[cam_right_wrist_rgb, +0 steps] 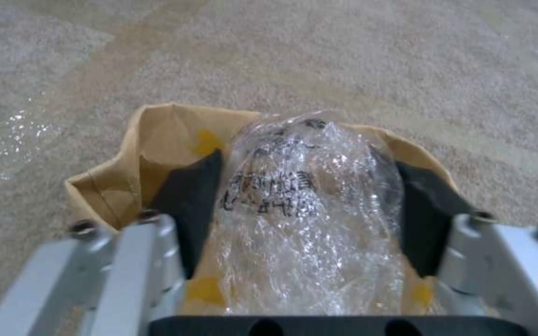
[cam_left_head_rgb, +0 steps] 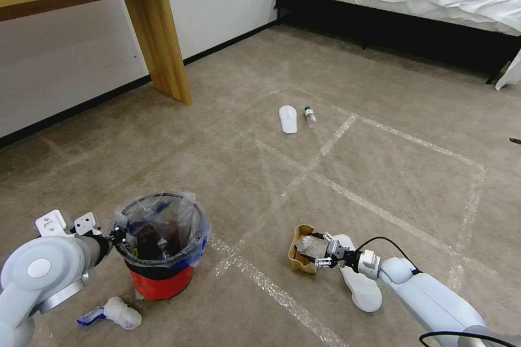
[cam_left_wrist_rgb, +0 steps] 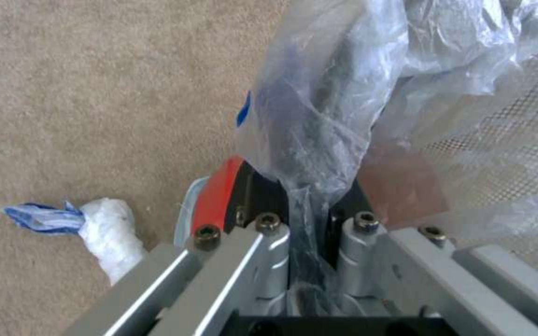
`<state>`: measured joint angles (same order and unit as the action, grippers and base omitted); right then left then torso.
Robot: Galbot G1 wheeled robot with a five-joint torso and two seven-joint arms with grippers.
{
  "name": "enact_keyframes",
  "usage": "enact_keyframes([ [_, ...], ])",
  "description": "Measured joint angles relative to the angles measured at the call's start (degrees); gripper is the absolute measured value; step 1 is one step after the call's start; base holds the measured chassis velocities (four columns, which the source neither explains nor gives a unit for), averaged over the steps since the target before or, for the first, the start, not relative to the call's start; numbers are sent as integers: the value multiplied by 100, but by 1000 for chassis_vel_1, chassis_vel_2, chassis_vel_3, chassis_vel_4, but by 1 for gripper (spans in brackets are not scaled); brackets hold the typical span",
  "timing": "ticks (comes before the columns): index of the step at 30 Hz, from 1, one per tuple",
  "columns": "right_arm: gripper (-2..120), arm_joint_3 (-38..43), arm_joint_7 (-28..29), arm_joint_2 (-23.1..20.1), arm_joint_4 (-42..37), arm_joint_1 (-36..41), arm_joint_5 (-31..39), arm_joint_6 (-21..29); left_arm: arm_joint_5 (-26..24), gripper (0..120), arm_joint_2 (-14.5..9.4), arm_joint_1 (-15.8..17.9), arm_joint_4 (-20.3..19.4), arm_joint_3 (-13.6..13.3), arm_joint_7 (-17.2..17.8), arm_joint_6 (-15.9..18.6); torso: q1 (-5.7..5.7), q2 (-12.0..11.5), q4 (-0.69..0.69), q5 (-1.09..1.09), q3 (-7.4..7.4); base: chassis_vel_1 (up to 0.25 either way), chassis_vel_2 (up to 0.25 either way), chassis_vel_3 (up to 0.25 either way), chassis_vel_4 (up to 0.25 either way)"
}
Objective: Pick up the trash bin and place the garbage on the floor into it.
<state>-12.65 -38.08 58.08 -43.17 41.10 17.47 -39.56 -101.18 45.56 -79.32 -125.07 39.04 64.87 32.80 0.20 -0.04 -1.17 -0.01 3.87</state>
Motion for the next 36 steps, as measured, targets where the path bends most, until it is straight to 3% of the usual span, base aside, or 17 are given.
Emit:
enact_keyframes([
  [8,30,25,12,-25,-62,6,16,0,43,4,23,22,2,-69,0,-1,0,0,0,0,0,0,0,0,0],
  [9,22,30,36,-26,-69,7,33,1,51,4,23,21,3,-73,0,-2,0,0,0,0,0,0,0,0,0],
  [16,1,98,118,-81,-227,52,99,26,59,4,6,52,3,-130,1,-8,0,0,0,0,0,0,0,0,0],
  [28,0,489,215,-334,-829,234,391,114,59,4,9,77,-23,-161,10,-19,0,0,0,2,0,0,0,0,0],
  [36,0,1083,495,-878,-2246,384,889,327,52,4,57,-54,-145,-13,19,-28,0,0,-1,0,0,0,0,0,0],
])
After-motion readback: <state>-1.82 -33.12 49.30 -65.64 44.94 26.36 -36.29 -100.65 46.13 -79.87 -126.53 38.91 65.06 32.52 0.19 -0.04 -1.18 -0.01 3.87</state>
